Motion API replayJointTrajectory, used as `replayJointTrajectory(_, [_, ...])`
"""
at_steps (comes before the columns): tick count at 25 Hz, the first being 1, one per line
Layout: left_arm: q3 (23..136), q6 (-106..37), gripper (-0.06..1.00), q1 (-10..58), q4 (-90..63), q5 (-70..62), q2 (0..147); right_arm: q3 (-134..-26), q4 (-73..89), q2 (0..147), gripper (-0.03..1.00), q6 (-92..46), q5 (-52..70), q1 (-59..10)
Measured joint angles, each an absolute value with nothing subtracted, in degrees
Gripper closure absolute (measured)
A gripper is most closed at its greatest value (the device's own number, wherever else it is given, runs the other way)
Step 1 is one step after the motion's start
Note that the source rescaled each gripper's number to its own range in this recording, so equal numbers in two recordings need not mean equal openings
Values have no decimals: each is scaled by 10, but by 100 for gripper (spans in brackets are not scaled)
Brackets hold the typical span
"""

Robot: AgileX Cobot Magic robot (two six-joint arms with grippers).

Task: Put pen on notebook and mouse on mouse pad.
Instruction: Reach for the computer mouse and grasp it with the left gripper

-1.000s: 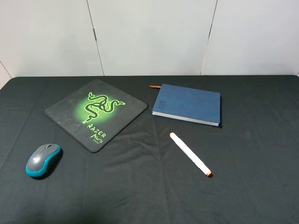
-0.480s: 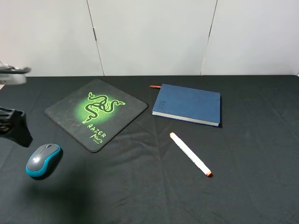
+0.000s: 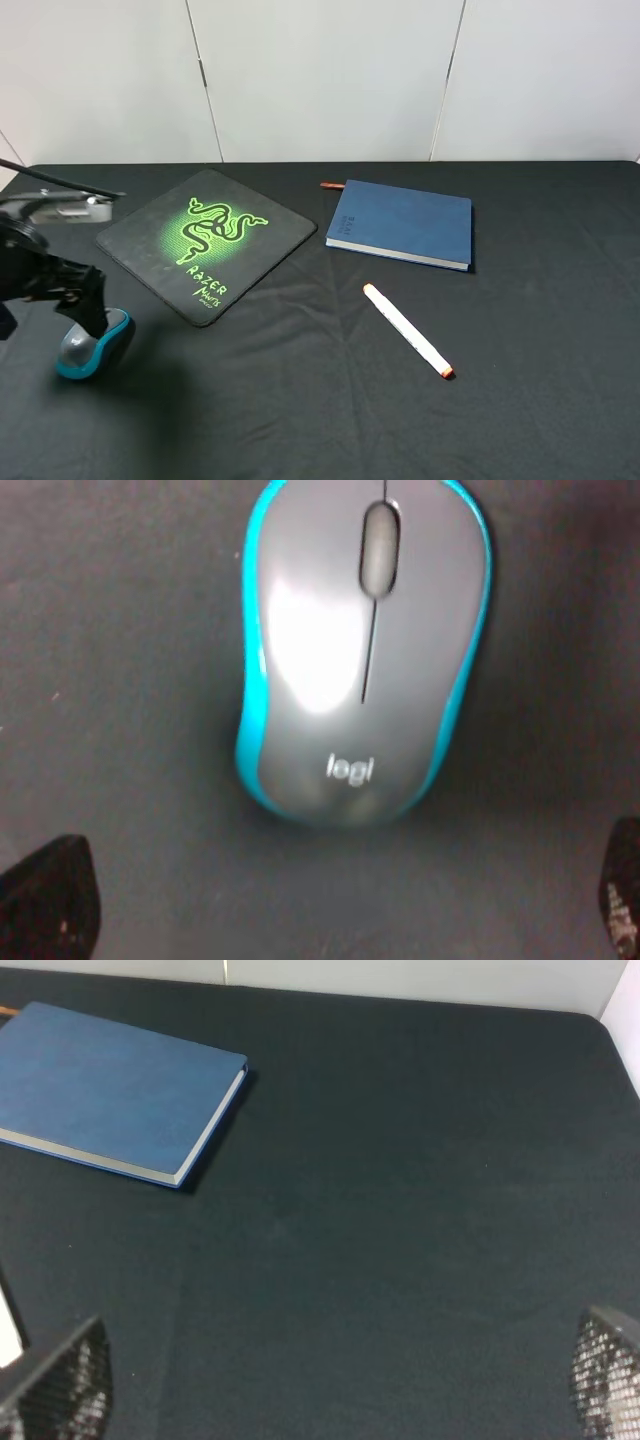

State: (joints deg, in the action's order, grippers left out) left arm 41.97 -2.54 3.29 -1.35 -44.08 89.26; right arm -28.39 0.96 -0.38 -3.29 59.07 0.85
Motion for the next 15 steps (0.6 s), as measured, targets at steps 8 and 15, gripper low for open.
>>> replayJointTrajectory(8, [420, -16, -6, 51, -14, -387, 986, -284, 10, -4, -3, -33, 591, 9])
replayJointTrajectory(15, [421, -15, -5, 61, -14, -349, 1037, -284, 10, -4, -3, -33, 591, 9])
